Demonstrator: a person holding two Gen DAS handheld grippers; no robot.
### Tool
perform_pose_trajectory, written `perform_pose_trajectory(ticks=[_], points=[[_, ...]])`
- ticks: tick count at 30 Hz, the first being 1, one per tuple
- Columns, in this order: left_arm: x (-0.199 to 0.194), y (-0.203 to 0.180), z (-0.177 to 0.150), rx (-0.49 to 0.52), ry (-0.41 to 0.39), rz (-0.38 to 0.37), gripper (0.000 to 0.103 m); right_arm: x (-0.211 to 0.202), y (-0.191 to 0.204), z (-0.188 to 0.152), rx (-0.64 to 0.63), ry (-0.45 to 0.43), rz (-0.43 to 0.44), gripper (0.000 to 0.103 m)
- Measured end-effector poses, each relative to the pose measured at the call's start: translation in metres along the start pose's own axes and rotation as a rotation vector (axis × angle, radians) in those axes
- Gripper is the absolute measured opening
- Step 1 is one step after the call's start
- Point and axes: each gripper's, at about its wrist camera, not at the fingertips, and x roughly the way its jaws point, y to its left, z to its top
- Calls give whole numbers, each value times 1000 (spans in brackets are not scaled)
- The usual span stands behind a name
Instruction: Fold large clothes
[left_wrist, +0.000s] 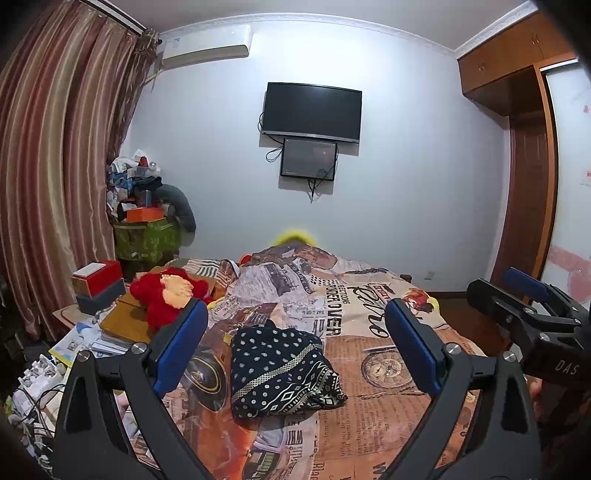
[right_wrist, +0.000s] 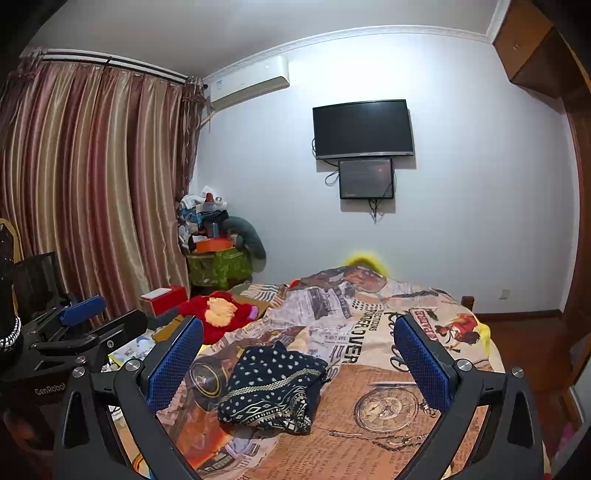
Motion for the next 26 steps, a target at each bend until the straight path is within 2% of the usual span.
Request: perform_pose_trajectory(ticks=[14, 26], points=[[1, 0, 0, 2, 10, -32, 97, -1, -2, 0, 1, 0, 2, 103], [2, 3, -2, -2, 19, -31, 97, -1, -3, 0, 5, 2, 3, 103]])
